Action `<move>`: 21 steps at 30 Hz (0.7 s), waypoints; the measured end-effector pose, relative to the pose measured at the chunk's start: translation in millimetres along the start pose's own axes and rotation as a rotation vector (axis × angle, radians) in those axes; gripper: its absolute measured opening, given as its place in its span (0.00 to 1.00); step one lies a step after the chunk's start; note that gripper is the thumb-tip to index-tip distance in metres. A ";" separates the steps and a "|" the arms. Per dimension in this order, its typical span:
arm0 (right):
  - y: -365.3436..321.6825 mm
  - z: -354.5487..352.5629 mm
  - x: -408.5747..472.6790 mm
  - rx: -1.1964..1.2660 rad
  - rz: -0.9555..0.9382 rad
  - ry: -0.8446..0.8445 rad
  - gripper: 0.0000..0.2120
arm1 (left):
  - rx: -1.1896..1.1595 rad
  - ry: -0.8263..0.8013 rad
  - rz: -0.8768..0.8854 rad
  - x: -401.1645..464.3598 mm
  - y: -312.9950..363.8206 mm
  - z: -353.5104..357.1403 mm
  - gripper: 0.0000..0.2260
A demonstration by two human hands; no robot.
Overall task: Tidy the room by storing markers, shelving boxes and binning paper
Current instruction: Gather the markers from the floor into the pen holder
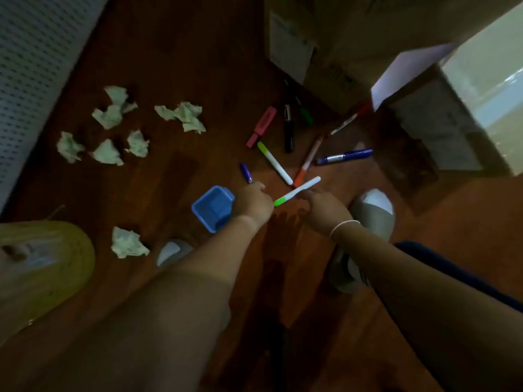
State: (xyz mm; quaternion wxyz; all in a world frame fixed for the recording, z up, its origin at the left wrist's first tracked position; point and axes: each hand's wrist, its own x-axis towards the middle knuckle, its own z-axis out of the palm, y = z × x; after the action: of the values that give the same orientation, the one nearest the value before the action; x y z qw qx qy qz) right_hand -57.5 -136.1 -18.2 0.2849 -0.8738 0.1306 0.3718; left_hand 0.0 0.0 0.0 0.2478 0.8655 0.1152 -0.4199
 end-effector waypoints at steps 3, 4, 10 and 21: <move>8.7 21.0 29.7 -0.177 -0.071 0.039 0.16 | 0.004 0.017 -0.099 30.4 -0.5 15.2 0.19; 8.6 25.1 32.5 -0.242 -0.105 0.044 0.16 | -0.005 0.048 -0.114 36.3 -1.3 17.9 0.20; 19.5 49.9 76.7 -0.503 -0.232 0.100 0.16 | -0.124 0.184 -0.251 84.8 -22.3 48.9 0.21; 12.9 45.4 84.0 -0.284 -0.271 0.305 0.08 | -0.294 0.233 -0.243 106.0 -8.9 42.5 0.22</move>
State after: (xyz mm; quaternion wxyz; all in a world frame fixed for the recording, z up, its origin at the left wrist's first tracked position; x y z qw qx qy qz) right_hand -31.4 -120.8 -109.7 0.1835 -0.9607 0.0000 0.2085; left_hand 33.7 -15.7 -108.3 0.3038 0.8426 0.3063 -0.3223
